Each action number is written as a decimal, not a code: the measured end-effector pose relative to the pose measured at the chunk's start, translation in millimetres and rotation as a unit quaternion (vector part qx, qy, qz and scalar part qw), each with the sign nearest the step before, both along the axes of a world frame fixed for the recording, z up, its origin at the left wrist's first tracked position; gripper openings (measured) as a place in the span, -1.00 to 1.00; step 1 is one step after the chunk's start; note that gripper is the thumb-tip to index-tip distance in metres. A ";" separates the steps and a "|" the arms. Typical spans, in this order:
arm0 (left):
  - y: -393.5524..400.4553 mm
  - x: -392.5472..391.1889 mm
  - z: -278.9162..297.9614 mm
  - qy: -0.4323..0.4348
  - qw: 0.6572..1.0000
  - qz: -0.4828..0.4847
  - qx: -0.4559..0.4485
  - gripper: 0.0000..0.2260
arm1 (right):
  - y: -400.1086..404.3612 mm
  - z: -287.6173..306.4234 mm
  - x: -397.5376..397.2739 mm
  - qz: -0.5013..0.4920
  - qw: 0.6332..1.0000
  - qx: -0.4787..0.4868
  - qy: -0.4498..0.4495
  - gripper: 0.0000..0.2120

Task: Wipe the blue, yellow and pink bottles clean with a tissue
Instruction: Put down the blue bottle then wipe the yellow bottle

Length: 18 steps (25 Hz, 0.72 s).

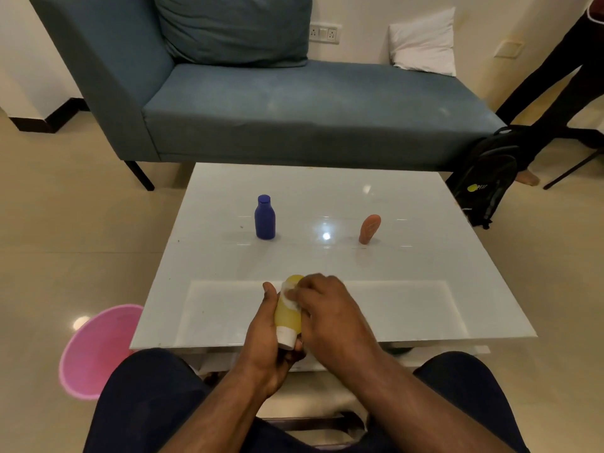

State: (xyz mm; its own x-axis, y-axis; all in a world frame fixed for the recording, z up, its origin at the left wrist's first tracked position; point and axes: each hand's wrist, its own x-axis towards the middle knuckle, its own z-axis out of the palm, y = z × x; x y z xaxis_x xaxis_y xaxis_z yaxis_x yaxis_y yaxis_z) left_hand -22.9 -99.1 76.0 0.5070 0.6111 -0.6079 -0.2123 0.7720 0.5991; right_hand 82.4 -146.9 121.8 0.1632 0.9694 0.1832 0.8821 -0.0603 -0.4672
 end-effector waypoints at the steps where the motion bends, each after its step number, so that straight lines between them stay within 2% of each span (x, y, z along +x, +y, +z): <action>1: -0.6 0.4 -0.7 0.011 1.000 0.001 0.000 -0.31 | 9.0 -1.9 10.3 -0.027 1.000 -0.001 0.002 -0.70; 3: -0.9 1.1 -1.7 0.019 1.000 -0.001 0.005 -0.31 | 14.1 -1.9 18.2 -0.054 0.998 -0.010 0.000 -0.69; 8: -1.0 0.5 0.8 0.008 1.000 -0.011 0.020 -0.35 | -13.2 6.2 -10.9 0.035 0.999 -0.016 -0.030 -0.64; 12: -0.7 1.5 -0.7 0.029 0.999 -0.006 0.034 -0.34 | 21.0 3.1 16.3 -0.043 0.998 -0.016 -0.030 -0.66; 16: 0.4 -1.0 -0.9 0.007 1.000 0.000 0.027 -0.32 | -6.6 7.3 -20.6 0.043 0.997 -0.028 -0.061 -0.68; 18: 2.1 -1.4 -1.3 0.016 0.999 -0.001 0.034 -0.28 | -5.8 6.7 -14.2 0.046 0.997 -0.023 -0.053 -0.66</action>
State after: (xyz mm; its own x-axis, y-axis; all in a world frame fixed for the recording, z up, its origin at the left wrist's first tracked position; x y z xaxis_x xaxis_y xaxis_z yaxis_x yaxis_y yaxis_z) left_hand -24.3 -97.0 74.7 0.4896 0.6505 -0.5806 -0.1906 0.7296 0.6567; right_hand 68.2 -152.7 128.5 0.0556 0.9871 0.1503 0.9293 0.0038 -0.3693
